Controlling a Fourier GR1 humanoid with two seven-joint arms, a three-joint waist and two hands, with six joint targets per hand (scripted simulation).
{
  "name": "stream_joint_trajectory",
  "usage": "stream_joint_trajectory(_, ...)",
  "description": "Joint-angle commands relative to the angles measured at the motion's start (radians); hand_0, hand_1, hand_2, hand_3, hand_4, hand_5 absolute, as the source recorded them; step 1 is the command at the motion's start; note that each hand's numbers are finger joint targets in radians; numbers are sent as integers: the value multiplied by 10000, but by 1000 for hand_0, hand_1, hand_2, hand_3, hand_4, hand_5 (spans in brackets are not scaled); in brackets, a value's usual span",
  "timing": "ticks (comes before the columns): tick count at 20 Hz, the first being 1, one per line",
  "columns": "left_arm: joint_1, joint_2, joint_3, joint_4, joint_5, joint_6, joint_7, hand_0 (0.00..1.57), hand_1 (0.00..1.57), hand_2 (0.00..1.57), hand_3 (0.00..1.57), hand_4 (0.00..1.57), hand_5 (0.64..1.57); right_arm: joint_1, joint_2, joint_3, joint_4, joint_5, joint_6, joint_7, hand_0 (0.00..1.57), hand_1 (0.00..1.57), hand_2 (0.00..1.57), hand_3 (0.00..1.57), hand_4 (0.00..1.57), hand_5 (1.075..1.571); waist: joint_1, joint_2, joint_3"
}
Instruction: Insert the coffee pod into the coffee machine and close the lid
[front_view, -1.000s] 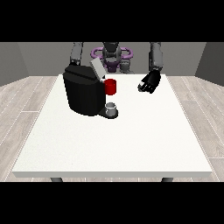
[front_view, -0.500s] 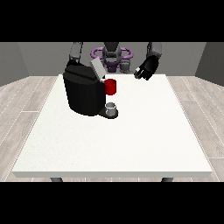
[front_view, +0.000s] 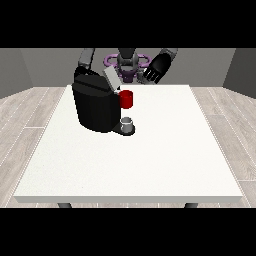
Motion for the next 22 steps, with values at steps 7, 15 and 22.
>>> stream_joint_trajectory(7, -2512, 910, 1389, 537, 644, -764, 1001, 1268, 1268, 1295, 1269, 488, 1571, -686, 96, 238, -619, 297, -269, 108, 0, 0, 0, 0, 0, 1571, -1088, 969, -3)
stream_joint_trajectory(15, -3499, 1214, 1574, 800, 524, -709, 1306, 1222, 1222, 1288, 1238, 475, 1571, -1249, -199, -147, -695, -9, -31, 64, 0, 0, 0, 0, 0, 1571, -1353, 1838, 1)
stream_joint_trajectory(22, -3165, 835, 1247, 1012, 114, 110, 932, 1195, 1195, 1286, 1247, 487, 1571, -1569, -70, -117, -992, 42, -229, 380, 0, 0, 0, 0, 100, 1571, -1472, 2298, -1)
